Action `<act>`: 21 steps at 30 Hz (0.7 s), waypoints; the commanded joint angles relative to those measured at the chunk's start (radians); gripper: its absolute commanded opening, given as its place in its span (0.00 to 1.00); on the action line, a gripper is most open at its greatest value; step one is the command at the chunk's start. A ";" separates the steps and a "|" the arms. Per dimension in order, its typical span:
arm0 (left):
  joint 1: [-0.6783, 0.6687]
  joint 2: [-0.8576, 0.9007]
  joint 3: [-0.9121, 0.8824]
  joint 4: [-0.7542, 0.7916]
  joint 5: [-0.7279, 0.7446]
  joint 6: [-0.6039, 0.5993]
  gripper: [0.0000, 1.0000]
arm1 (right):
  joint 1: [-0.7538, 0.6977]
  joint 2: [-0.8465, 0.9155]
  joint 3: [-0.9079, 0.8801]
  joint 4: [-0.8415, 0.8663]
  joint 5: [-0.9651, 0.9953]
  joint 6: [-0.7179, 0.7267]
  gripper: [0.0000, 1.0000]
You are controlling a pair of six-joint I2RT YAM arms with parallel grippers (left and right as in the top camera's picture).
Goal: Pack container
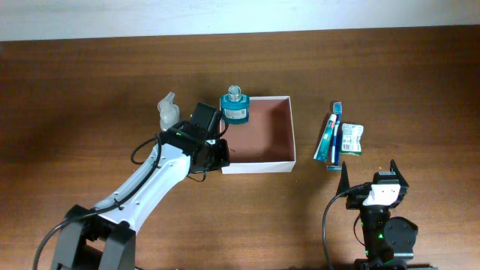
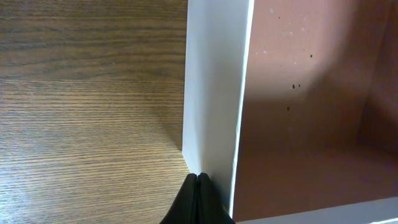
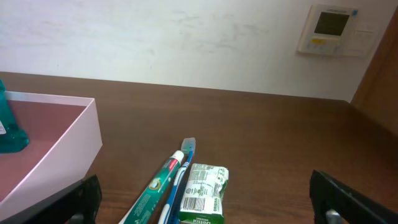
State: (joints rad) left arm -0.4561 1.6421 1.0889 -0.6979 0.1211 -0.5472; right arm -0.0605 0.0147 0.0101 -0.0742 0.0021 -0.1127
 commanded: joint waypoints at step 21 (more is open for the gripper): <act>0.001 -0.151 0.021 -0.051 -0.155 0.213 0.02 | -0.006 -0.008 -0.005 -0.006 -0.002 -0.003 0.98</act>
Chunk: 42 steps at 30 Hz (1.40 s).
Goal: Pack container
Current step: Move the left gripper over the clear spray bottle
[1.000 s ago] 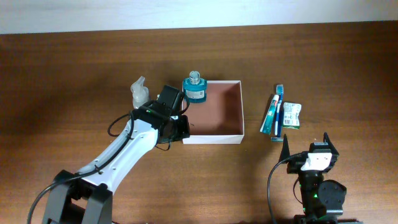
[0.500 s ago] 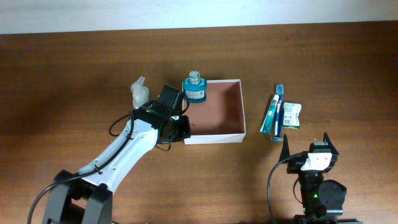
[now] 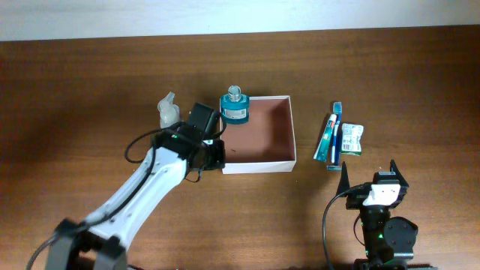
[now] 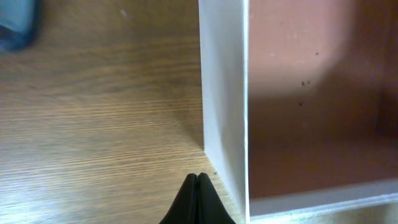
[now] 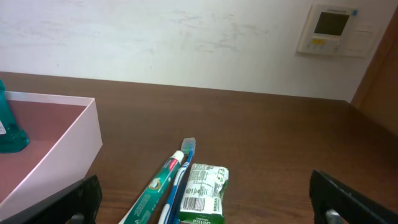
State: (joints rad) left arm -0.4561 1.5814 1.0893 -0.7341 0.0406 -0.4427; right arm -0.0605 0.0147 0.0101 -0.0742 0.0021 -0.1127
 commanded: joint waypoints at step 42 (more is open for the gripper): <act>0.296 -0.166 0.039 0.257 0.024 0.576 0.97 | -0.006 -0.008 -0.005 -0.006 -0.002 -0.003 0.98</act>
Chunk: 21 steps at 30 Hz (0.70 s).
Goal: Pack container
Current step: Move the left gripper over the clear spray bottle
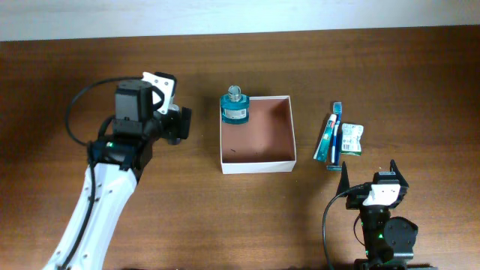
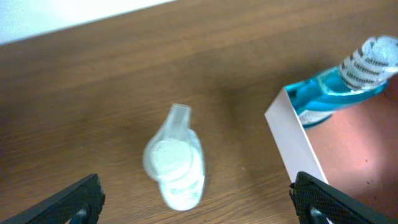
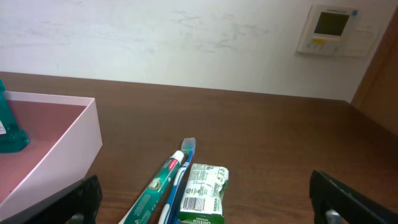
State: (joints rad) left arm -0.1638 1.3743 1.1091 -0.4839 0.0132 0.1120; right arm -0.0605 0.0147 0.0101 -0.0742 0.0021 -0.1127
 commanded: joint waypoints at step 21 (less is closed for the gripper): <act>0.010 0.155 0.019 0.053 -0.036 0.021 0.95 | -0.006 -0.008 -0.005 -0.006 -0.002 -0.003 0.98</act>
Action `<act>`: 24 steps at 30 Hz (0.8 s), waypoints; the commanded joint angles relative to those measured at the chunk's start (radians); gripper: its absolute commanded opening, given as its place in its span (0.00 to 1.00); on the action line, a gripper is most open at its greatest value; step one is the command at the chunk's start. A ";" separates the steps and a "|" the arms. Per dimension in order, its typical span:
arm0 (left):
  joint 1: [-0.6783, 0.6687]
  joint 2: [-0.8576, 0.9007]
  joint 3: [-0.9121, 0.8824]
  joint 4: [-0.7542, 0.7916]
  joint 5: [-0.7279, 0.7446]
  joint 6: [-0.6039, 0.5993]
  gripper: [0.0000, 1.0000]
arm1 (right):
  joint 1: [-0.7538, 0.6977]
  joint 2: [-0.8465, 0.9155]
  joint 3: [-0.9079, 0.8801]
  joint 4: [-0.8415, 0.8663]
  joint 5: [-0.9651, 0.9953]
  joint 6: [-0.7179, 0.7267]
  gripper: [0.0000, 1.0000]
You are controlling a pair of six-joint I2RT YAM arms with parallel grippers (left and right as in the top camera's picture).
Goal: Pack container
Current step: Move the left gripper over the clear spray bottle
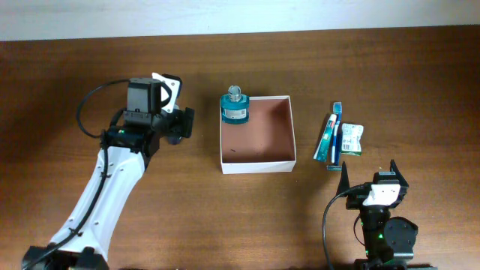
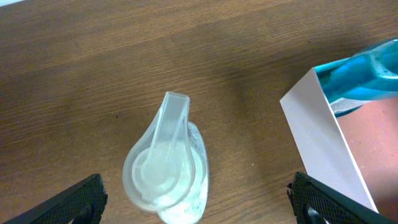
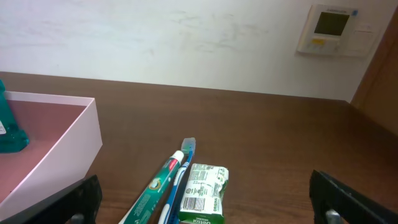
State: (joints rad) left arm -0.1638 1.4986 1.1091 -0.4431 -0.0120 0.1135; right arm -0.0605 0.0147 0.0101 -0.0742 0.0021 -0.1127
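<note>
A white box (image 1: pixel 292 133) with a reddish-brown inside sits mid-table. A blue bottle (image 1: pixel 234 106) stands upright in its far left corner. Left of the box, my left gripper (image 1: pixel 171 126) hangs open over a clear, translucent bottle (image 2: pixel 166 168). The bottle stands between the spread fingers (image 2: pixel 74 202) without touching them, and the arm hides it from overhead. A green toothpaste tube (image 1: pixel 327 139), a blue toothbrush (image 1: pixel 335 129) and a green soap packet (image 1: pixel 350 139) lie right of the box. My right gripper (image 1: pixel 373 174) rests open just in front of them.
The box's white left wall (image 2: pixel 323 140) stands close to the right of the clear bottle. In the right wrist view, the box wall (image 3: pixel 68 149) is to the left of the toothpaste (image 3: pixel 152 193) and soap packet (image 3: pixel 202 193). A white wall runs behind the table.
My left gripper, still open, has come closer over the clear bottle, which now looks larger and more central between the fingers. The right arm has not moved.
My left gripper was shut low against the outside of the box's left wall, near the front corner, and stayed there at the following moment. Then it was open over the clear bottle left of the box, and now sits closer to it. The right arm stayed still.
</note>
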 commanded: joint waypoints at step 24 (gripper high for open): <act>0.036 0.052 0.018 0.090 0.046 0.004 0.79 | -0.006 -0.008 -0.005 -0.006 -0.002 -0.003 0.98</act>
State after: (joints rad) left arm -0.1322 1.5356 1.1091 -0.3546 0.0154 0.1123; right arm -0.0605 0.0147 0.0101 -0.0742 0.0021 -0.1127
